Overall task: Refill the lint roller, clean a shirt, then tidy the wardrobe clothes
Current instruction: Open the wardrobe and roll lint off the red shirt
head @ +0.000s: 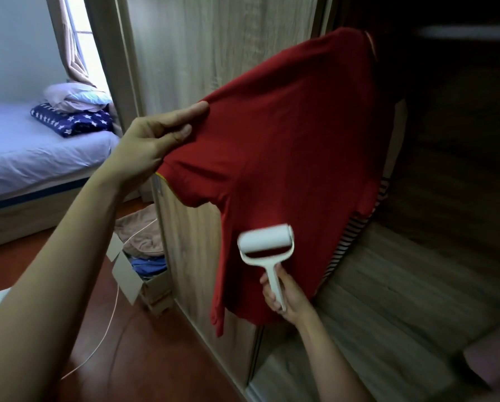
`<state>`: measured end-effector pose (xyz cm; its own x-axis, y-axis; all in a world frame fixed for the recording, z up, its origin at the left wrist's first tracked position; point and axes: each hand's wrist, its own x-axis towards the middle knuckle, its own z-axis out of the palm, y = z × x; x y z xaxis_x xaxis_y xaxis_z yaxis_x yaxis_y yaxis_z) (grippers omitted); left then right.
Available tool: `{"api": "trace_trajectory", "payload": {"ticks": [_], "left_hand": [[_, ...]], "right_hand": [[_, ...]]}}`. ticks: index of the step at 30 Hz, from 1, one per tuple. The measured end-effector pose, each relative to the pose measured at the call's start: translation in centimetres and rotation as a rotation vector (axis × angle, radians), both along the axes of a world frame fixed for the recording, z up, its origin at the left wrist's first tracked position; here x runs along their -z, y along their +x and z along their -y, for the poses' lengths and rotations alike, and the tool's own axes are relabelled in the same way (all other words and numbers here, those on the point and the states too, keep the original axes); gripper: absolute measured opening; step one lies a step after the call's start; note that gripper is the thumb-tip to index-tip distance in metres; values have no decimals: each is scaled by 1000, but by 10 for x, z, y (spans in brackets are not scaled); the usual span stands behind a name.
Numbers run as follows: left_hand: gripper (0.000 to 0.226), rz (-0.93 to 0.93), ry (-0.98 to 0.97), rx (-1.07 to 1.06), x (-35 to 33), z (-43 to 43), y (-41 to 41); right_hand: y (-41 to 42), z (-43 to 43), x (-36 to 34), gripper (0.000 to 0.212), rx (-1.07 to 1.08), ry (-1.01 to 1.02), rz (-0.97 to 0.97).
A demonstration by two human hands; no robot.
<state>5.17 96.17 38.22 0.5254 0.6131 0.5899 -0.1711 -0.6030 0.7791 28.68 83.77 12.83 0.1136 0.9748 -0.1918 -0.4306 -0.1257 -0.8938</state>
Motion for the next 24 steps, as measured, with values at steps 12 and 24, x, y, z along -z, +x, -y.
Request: {"api": "trace_trajectory", "payload": {"ticks": [12, 24], "left_hand": [[37, 18, -53, 7, 1, -3, 3], [39, 123, -192, 116, 11, -7, 5]], "right_hand": [[-43, -35, -171, 56, -117, 375, -29], [-50, -28, -149, 57, -54, 332, 69]]}}
